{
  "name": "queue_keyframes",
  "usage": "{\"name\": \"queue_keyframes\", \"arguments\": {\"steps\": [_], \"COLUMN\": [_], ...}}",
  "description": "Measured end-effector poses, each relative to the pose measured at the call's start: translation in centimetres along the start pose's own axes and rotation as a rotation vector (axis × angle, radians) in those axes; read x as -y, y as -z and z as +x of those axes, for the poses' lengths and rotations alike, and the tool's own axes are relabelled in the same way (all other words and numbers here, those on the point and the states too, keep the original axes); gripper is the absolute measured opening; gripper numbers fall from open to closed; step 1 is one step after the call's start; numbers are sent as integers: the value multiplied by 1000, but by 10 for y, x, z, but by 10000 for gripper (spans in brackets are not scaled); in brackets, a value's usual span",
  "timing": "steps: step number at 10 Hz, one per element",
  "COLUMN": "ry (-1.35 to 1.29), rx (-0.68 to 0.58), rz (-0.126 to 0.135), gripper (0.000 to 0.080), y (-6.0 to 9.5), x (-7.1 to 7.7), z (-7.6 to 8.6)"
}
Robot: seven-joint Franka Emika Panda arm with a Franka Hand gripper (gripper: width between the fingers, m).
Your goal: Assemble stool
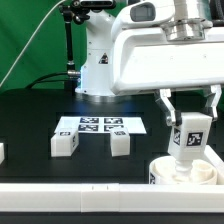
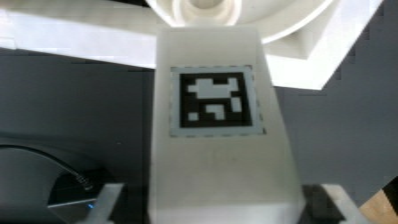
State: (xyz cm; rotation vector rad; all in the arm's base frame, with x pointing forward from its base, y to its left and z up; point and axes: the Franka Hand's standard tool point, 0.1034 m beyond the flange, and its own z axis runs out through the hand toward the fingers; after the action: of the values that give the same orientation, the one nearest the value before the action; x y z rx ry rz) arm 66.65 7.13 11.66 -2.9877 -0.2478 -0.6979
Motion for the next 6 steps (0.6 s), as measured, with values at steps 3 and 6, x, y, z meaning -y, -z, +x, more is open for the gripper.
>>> {"name": "queue_keyframes", "arguments": {"steps": [3,6], "ry": [-4,-1], "rx": [6,7], "rz": [-3,-4], "gripper": [338,338], "y": [-3,-3], "x": [-3,-1], "z": [-10,-15]}}
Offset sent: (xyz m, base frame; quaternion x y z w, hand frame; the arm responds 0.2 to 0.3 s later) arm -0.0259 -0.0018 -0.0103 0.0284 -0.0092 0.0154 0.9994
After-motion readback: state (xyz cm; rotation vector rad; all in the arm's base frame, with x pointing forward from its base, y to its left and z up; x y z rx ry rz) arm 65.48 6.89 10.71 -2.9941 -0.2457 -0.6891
